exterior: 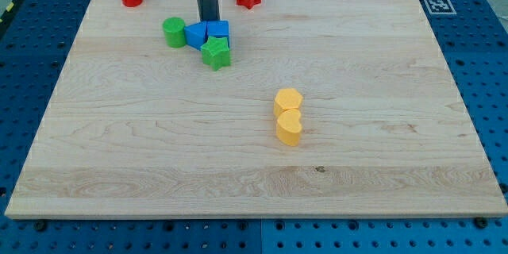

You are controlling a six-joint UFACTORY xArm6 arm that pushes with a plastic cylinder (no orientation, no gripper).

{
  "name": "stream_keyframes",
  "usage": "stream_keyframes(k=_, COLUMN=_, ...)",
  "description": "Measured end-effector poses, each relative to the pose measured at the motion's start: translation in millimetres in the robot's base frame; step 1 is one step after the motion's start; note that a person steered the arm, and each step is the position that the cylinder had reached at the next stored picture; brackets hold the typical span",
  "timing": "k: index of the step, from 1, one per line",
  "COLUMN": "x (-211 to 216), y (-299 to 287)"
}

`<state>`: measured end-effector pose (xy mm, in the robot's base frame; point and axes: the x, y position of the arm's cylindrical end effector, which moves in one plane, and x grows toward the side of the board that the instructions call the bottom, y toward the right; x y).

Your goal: Separate the group of blocks

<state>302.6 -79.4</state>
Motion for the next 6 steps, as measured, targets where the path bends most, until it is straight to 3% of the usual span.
stream_keyframes(k=4, x=68.1, y=-4.6)
stream_keyframes(k=6, x=69.3, y=7.0)
